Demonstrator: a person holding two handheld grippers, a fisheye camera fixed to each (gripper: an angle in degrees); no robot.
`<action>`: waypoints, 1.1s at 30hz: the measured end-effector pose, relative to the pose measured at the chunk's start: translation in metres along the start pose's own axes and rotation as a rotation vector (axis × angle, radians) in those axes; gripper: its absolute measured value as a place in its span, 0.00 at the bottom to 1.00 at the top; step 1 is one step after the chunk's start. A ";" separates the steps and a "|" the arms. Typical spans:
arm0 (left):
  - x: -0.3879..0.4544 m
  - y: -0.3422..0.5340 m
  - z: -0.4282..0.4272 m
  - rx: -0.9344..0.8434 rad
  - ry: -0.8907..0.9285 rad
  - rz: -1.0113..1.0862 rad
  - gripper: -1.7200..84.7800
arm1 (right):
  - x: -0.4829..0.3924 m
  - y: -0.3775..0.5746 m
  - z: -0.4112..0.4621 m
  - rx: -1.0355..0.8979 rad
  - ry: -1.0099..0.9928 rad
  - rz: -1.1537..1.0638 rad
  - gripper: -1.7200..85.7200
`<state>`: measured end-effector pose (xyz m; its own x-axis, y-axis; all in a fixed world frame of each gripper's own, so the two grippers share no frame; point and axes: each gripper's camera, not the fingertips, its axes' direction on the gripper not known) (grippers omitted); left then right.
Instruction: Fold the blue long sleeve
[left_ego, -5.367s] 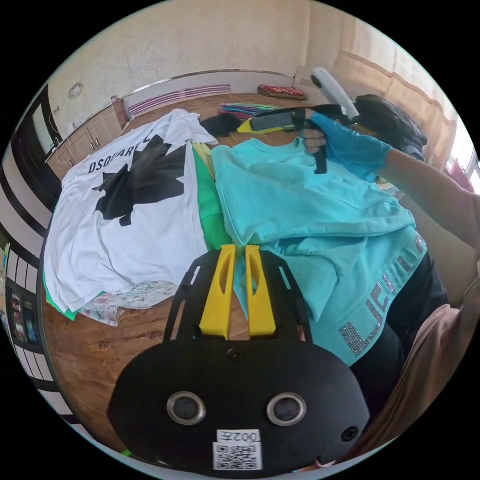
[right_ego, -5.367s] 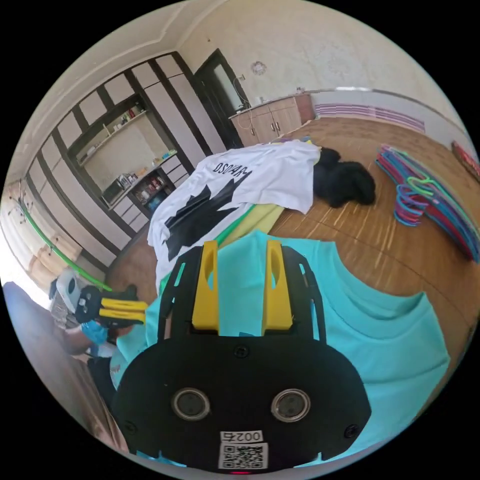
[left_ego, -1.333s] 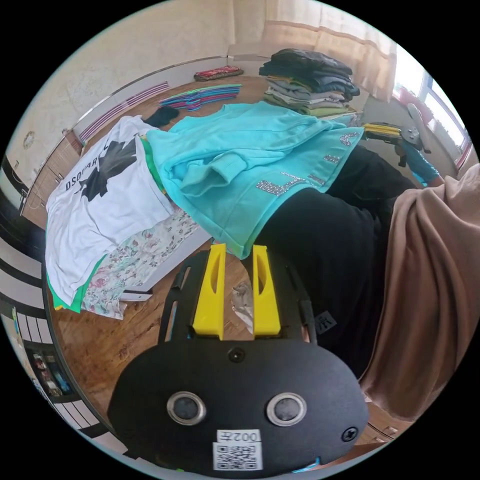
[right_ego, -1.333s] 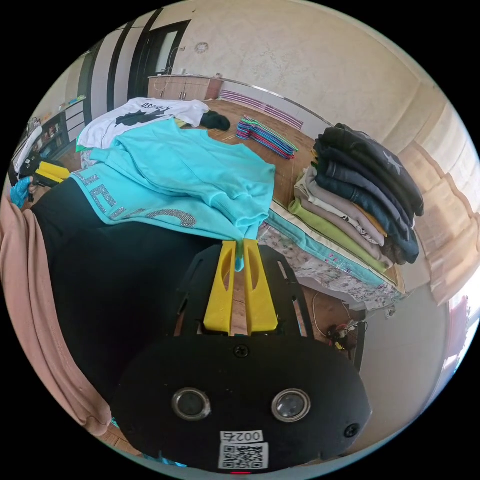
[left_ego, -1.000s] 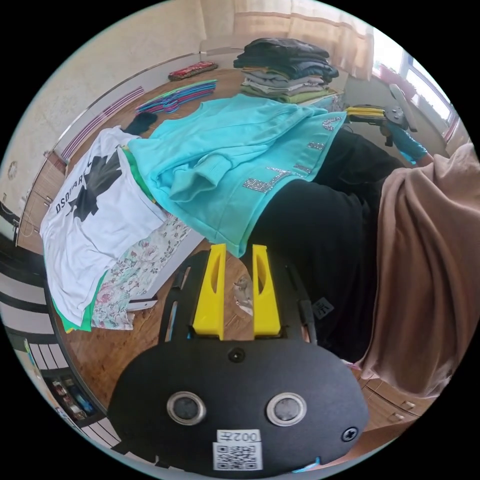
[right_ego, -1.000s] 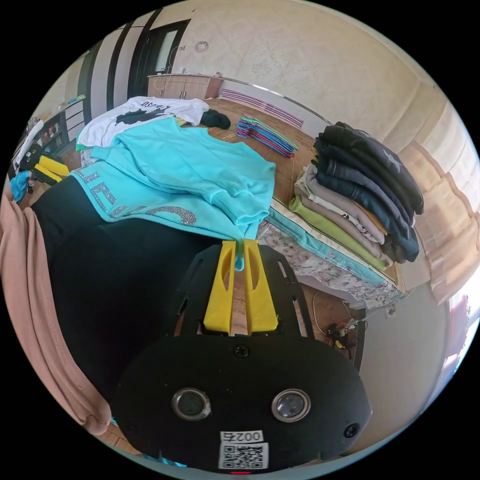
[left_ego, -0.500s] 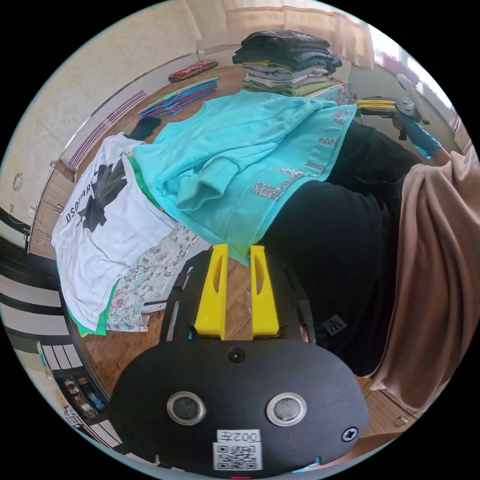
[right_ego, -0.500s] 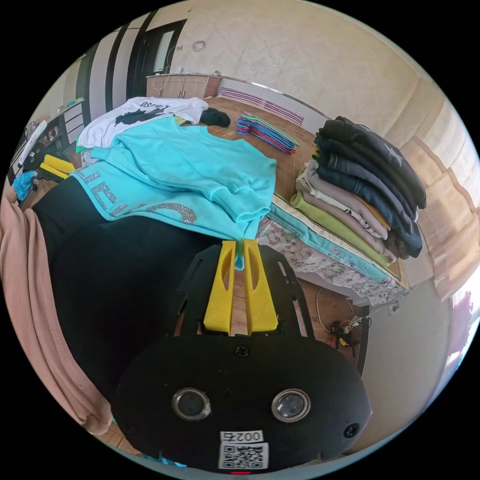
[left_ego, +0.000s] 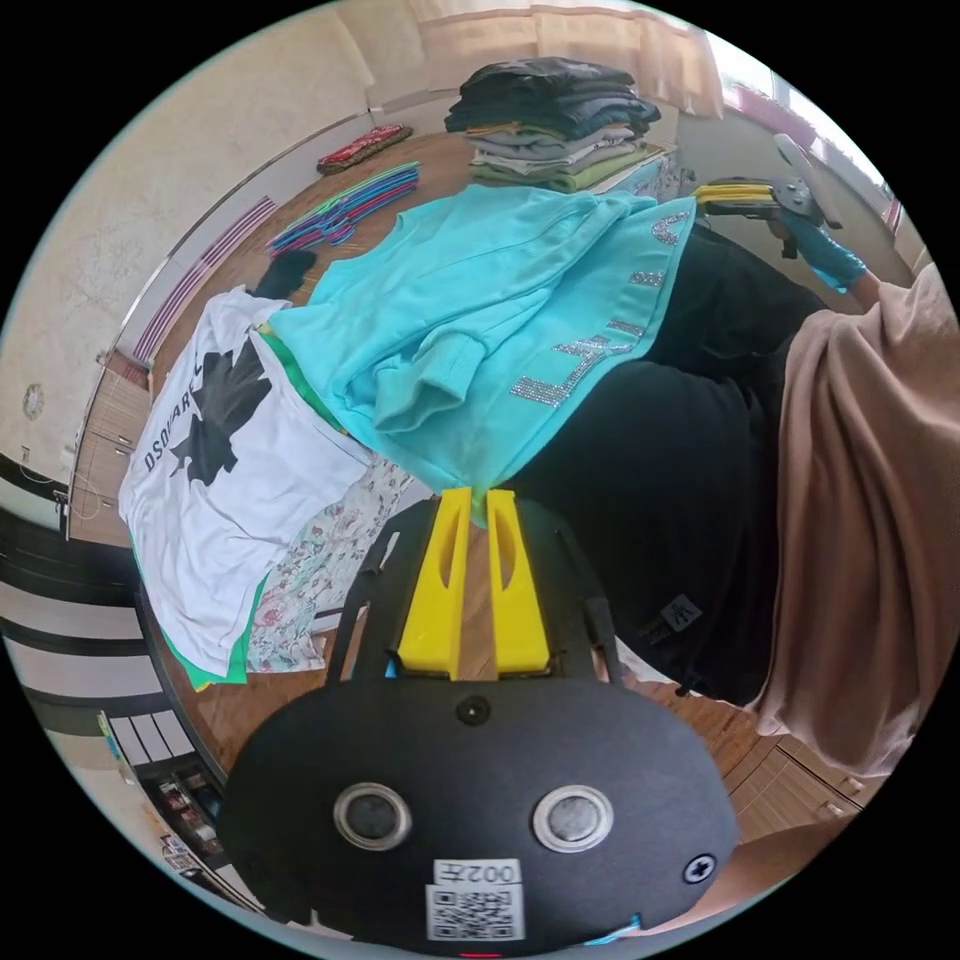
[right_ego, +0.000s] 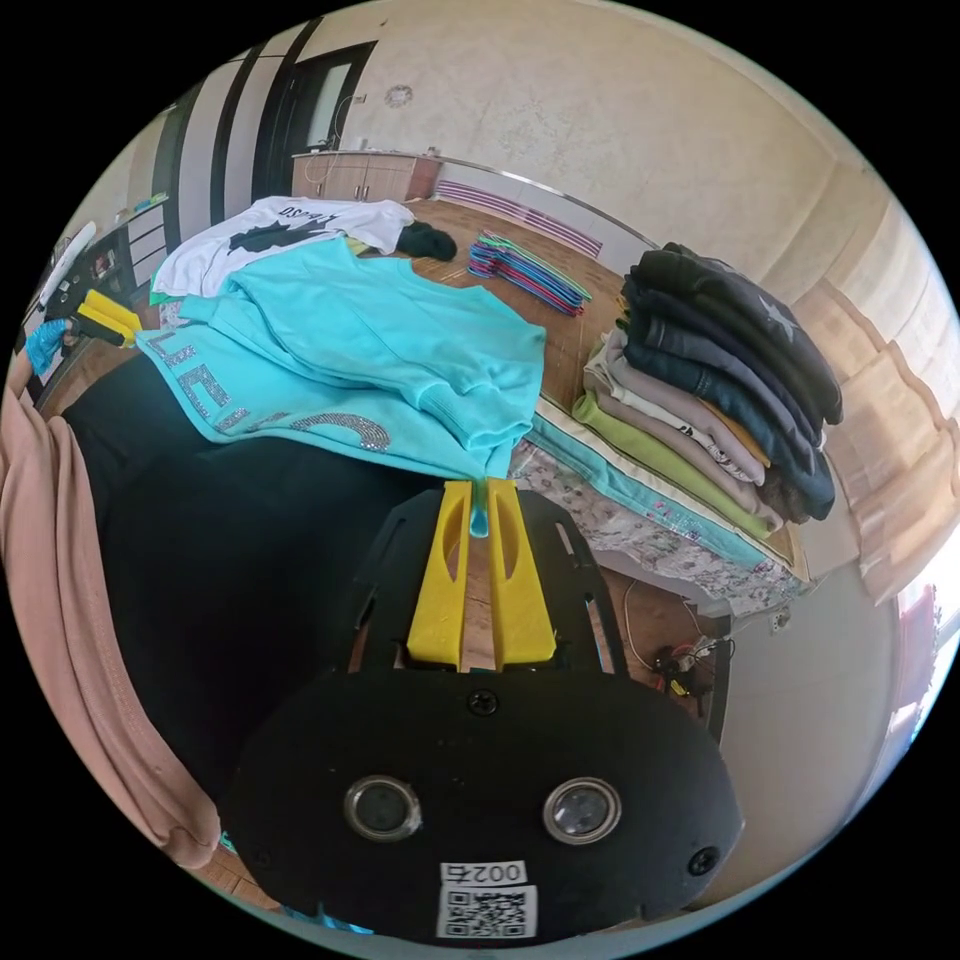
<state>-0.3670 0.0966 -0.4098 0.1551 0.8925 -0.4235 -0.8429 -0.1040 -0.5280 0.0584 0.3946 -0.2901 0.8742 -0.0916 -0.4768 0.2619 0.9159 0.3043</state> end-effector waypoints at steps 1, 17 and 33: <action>-0.001 0.000 -0.005 0.000 -0.017 -0.003 0.01 | 0.000 -0.001 -0.002 0.005 0.010 0.005 0.03; -0.015 0.036 -0.083 0.097 -0.140 -0.102 0.01 | 0.011 -0.014 -0.056 0.097 0.069 0.022 0.02; -0.017 0.072 -0.081 0.031 0.023 -0.097 0.01 | -0.002 -0.010 -0.046 -0.037 -0.059 -0.069 0.02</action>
<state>-0.3882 0.0383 -0.5004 0.2483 0.8875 -0.3881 -0.8388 -0.0034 -0.5444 0.0352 0.4033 -0.3296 0.8774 -0.1765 -0.4461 0.3077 0.9204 0.2411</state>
